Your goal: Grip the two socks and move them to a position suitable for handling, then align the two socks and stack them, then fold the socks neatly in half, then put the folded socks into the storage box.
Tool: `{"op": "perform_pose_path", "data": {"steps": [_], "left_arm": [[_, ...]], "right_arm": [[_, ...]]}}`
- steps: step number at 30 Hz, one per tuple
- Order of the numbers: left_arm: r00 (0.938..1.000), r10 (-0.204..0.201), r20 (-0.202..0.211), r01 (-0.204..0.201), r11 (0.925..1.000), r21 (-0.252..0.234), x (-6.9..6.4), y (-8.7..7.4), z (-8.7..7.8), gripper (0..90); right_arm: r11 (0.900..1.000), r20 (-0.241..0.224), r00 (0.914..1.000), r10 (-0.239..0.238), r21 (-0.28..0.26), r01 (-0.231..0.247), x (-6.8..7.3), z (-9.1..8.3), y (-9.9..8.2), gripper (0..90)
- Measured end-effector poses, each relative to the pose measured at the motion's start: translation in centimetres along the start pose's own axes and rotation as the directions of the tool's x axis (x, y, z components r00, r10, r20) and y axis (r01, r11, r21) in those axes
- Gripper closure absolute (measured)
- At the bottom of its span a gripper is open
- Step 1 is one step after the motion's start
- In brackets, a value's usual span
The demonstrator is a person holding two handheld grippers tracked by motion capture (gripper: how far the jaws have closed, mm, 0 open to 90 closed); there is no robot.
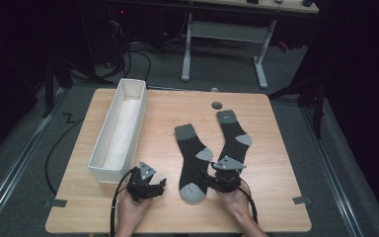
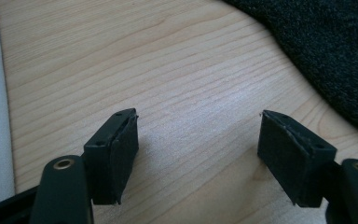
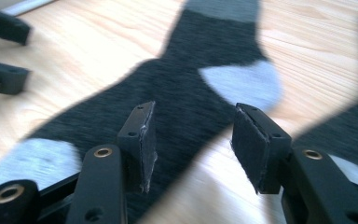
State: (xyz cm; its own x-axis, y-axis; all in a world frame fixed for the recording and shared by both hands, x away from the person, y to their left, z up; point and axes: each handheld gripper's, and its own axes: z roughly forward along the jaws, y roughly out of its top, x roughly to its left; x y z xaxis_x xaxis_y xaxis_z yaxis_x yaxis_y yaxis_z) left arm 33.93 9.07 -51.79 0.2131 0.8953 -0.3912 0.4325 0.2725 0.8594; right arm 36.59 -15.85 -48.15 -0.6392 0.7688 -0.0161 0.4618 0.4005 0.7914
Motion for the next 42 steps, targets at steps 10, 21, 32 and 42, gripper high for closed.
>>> {"op": "perform_pose_path", "data": {"steps": [10, 21, 32, 42], "left_arm": [[1.0, 0.0, 0.0, 0.0, 1.0, 0.0, 0.0, 0.0, 0.0, 29.2], [1.0, 0.0, 0.0, 0.0, 1.0, 0.0, 0.0, 0.0, 0.0, 29.2], [1.0, 0.0, 0.0, 0.0, 1.0, 0.0, 0.0, 0.0, 0.0, 29.2], [1.0, 0.0, 0.001, 0.0, 1.0, 0.0, 0.0, 0.0, 0.0, 29.2]], "right_arm": [[0.9975, 0.062, 0.9955, 0.071, -0.01, -0.07, -4.8, -1.8, -0.5, 47.6], [0.995, 0.134, 0.986, 0.098, 0.003, -0.1, -8.8, -2.7, 0.3, 47.5], [0.9932, 0.166, 0.9799, 0.111, 0.017, -0.115, -11.2, -1.2, 0.8, 44.9], [0.9838, 0.169, 0.9717, 0.165, 0.042, -0.174, -12.6, 1.1, 0.9, 42.6]]}}
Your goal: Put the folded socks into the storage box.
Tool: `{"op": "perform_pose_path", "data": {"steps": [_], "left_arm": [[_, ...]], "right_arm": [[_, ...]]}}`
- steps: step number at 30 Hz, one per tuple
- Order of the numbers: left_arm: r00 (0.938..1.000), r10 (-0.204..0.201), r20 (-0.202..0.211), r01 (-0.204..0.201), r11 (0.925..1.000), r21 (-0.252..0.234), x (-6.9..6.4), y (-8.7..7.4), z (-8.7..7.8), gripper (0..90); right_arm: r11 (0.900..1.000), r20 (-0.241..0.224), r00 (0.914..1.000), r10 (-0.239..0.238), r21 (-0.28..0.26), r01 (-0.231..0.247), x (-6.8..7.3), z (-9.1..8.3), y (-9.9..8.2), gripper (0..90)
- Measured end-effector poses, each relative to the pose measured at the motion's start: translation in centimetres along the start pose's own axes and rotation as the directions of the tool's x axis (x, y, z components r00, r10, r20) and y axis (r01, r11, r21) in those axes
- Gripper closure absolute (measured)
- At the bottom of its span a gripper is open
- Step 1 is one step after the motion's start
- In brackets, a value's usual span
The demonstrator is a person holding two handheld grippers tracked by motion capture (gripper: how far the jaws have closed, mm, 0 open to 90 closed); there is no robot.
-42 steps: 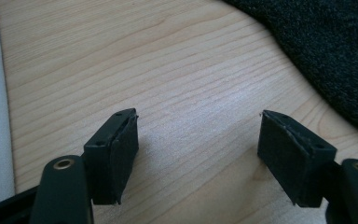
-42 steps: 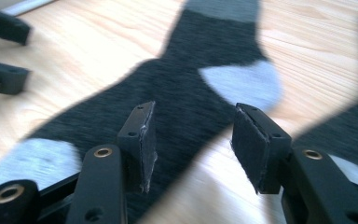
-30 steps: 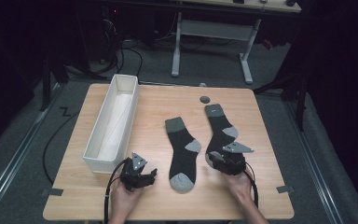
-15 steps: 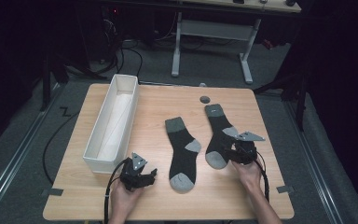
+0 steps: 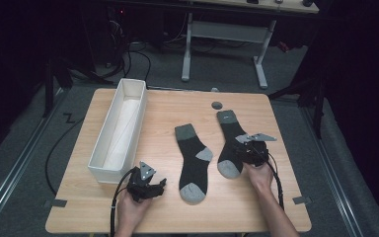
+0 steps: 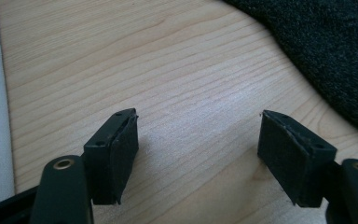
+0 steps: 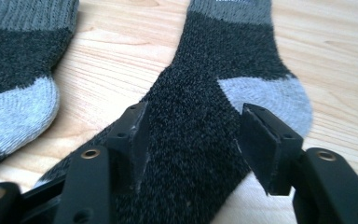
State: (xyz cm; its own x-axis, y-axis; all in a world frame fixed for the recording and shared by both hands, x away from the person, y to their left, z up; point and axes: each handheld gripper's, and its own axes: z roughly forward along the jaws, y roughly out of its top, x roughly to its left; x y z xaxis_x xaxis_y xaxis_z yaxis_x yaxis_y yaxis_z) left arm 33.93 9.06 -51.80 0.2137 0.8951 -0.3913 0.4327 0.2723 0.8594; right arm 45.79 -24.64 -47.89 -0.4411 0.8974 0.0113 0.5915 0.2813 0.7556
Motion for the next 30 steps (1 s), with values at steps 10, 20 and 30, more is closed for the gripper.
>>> {"op": "perform_pose_path", "data": {"steps": [10, 20, 30], "left_arm": [[1.0, 0.0, 0.0, 0.0, 1.0, 0.0, 0.0, 0.0, 0.0, 29.1], [1.0, 0.001, 0.0, -0.001, 1.0, 0.0, 0.0, 0.0, 0.0, 29.1], [1.0, 0.001, 0.0, -0.001, 1.0, 0.0, 0.0, 0.0, 0.0, 29.1]], "right_arm": [[0.9993, 0.011, 0.9999, -0.01, 0.035, 0.01, -0.3, 1.6, 0.7, 42.7], [0.9945, -0.001, 0.9989, -0.047, 0.094, 0.047, 0.1, 2.2, 0.0, 51.2], [0.993, -0.037, 0.9974, -0.062, 0.099, 0.065, 0.2, 1.3, -0.6, 74.2]]}}
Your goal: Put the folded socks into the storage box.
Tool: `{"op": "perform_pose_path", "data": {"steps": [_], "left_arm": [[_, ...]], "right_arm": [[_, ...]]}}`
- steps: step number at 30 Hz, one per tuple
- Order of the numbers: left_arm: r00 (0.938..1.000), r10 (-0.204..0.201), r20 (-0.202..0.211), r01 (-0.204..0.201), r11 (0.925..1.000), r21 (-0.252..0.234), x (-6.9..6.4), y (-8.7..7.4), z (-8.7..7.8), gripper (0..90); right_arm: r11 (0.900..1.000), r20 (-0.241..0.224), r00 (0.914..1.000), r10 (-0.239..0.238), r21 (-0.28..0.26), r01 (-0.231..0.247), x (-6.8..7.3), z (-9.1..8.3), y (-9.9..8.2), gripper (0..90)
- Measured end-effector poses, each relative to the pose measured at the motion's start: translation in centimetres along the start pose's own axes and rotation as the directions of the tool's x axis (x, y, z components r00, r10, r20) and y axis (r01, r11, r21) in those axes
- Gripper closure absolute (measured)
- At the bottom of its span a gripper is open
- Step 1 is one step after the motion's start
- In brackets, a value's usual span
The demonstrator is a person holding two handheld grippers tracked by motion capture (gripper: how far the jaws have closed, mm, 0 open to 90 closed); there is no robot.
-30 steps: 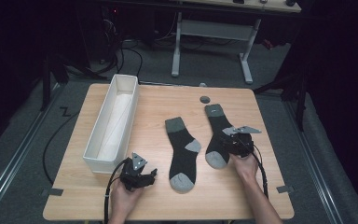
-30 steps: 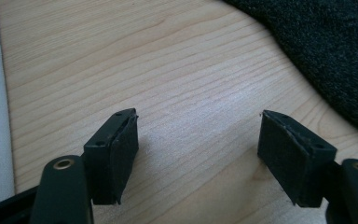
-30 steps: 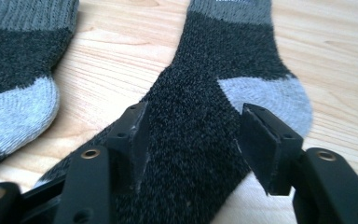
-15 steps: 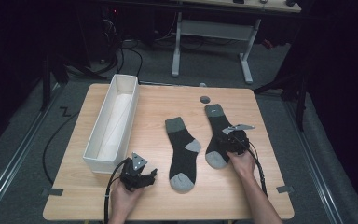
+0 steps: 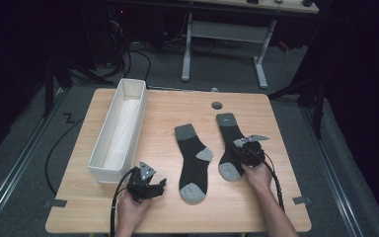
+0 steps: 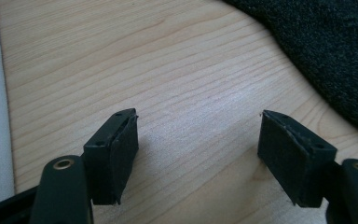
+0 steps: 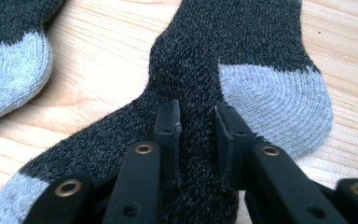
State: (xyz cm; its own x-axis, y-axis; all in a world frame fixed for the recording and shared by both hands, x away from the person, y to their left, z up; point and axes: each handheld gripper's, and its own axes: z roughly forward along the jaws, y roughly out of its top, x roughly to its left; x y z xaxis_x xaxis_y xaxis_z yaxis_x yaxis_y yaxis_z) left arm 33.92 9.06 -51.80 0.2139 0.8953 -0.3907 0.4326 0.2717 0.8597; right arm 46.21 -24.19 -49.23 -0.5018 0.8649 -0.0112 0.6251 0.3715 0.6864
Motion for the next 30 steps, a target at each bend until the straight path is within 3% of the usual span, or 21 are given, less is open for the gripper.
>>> {"op": "perform_pose_path", "data": {"steps": [19, 30], "left_arm": [[1.0, 0.0, 0.0, 0.0, 1.0, 0.0, 0.0, 0.0, 0.0, 29.1], [1.0, -0.001, -0.001, 0.001, 1.0, 0.0, 0.0, 0.0, 0.0, 29.1]], "right_arm": [[0.9988, -0.026, 0.9988, 0.042, -0.023, -0.043, -0.8, -0.8, 0.0, 80.6], [0.9982, 0.003, 0.9988, 0.049, -0.034, -0.048, -0.7, -2.0, 0.4, 81.0]]}}
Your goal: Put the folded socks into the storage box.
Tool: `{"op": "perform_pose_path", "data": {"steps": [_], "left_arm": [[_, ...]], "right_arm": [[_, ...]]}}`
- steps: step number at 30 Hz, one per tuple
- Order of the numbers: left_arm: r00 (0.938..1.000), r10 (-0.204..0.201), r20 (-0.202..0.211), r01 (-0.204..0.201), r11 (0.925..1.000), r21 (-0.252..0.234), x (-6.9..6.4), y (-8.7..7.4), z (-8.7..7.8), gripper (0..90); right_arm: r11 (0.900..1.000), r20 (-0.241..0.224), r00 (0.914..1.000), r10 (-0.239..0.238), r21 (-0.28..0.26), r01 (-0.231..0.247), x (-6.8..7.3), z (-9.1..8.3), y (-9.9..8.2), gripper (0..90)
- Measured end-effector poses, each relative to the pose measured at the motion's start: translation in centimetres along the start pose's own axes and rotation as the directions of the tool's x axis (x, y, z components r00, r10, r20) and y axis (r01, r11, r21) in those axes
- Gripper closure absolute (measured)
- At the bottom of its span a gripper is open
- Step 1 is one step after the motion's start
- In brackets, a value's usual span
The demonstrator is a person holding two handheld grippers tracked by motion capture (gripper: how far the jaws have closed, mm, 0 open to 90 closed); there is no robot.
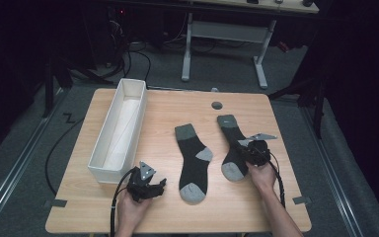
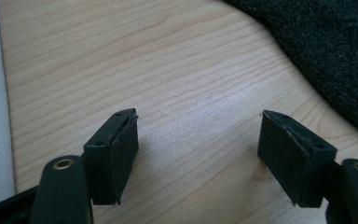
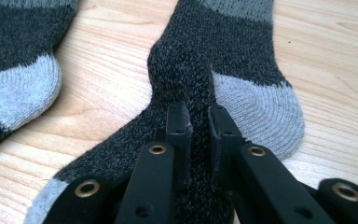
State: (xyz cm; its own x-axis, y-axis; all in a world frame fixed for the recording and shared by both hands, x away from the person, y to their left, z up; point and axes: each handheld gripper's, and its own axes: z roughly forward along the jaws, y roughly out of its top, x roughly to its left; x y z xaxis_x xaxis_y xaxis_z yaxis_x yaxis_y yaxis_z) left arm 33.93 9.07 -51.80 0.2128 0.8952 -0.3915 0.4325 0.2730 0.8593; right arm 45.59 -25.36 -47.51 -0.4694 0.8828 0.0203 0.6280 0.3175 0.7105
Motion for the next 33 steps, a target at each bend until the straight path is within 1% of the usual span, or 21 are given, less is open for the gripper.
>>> {"op": "perform_pose_path", "data": {"steps": [8, 12, 19, 23, 27, 30, 33], "left_arm": [[1.0, 0.0, 0.0, 0.0, 1.0, 0.0, 0.0, 0.0, 0.0, 29.1], [1.0, 0.0, 0.0, 0.0, 1.0, 0.0, 0.0, 0.0, 0.0, 29.1], [1.0, 0.0, 0.0, 0.0, 1.0, 0.0, 0.0, 0.0, 0.0, 29.1], [1.0, -0.001, 0.0, 0.001, 1.0, -0.001, 0.0, 0.0, 0.0, 29.1], [1.0, -0.001, 0.0, 0.001, 1.0, 0.0, 0.0, 0.0, 0.0, 29.1], [1.0, -0.001, 0.0, 0.001, 1.0, 0.0, 0.0, 0.0, 0.0, 28.9], [1.0, -0.001, 0.001, 0.001, 1.0, 0.001, 0.0, 0.0, 0.0, 28.9]], "right_arm": [[1.0, 0.003, 1.0, -0.002, -0.007, 0.002, -0.2, -0.4, 0.0, 81.1], [0.9999, -0.008, 0.9999, 0.009, -0.013, -0.009, -0.2, -0.6, 0.0, 81.0], [0.999, -0.019, 0.9997, 0.016, -0.042, -0.016, -0.4, -1.7, 0.2, 81.0], [0.9988, -0.014, 0.9997, 0.019, -0.045, -0.02, -0.5, -2.5, 0.4, 81.0], [0.9986, -0.003, 1.0, 0.007, -0.053, -0.007, -0.6, -3.4, 0.8, 81.0], [0.9979, -0.001, 1.0, 0.007, -0.064, -0.007, -0.6, -4.1, 1.2, 81.1], [0.9969, -0.005, 0.9998, 0.017, -0.076, -0.017, -0.6, -4.6, 1.4, 81.1]]}}
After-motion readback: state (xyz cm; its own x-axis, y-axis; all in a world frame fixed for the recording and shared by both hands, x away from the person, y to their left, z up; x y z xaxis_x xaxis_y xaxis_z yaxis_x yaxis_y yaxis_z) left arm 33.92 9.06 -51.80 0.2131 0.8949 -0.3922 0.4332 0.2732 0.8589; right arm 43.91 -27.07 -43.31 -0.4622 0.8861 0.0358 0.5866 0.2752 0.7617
